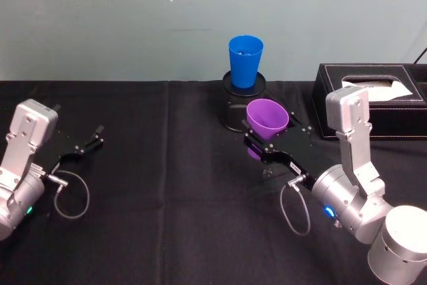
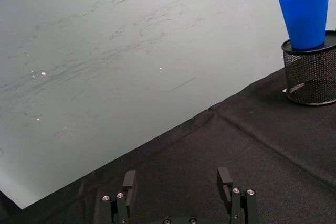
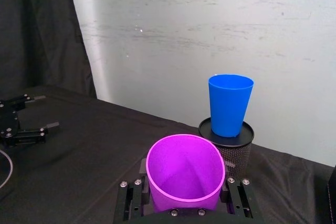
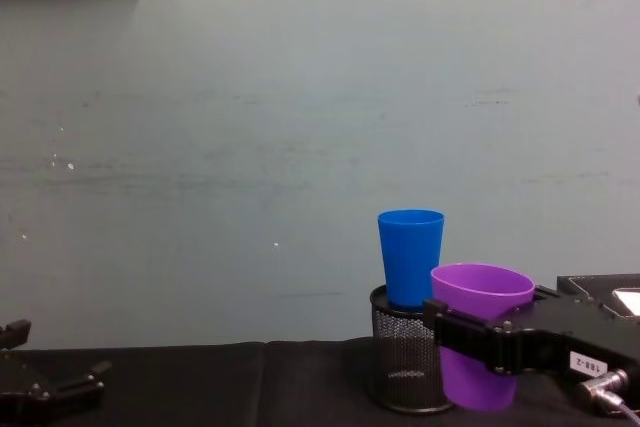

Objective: Pick up one cup with a gripper and tap it against the other cup.

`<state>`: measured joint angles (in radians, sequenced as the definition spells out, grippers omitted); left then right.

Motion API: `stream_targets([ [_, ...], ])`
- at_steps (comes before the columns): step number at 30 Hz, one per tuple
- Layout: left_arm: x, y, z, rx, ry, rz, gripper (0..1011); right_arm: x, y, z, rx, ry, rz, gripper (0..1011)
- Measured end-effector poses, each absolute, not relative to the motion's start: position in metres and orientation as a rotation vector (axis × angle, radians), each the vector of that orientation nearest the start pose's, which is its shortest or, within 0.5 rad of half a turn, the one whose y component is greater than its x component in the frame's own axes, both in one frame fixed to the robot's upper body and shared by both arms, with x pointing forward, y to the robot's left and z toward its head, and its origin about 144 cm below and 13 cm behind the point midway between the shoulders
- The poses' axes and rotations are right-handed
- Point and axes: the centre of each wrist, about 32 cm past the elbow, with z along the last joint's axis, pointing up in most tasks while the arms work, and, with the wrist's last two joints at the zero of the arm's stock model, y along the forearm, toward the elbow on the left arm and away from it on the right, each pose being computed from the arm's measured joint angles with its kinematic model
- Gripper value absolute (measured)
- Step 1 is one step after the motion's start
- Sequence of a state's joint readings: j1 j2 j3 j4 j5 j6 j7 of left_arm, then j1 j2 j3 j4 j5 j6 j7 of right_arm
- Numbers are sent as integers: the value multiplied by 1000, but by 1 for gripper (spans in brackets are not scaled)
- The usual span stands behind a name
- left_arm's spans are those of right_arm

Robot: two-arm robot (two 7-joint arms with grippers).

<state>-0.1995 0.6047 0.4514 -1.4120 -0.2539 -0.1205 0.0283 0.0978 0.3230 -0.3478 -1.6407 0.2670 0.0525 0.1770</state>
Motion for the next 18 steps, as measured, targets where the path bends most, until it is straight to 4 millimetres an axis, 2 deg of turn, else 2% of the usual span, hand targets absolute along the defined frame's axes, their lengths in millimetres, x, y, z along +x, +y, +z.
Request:
stream_targets([
  [18,489,310,1140,305,-285,1248,1000,467,-209,1174,-49,-54,-1045,717],
])
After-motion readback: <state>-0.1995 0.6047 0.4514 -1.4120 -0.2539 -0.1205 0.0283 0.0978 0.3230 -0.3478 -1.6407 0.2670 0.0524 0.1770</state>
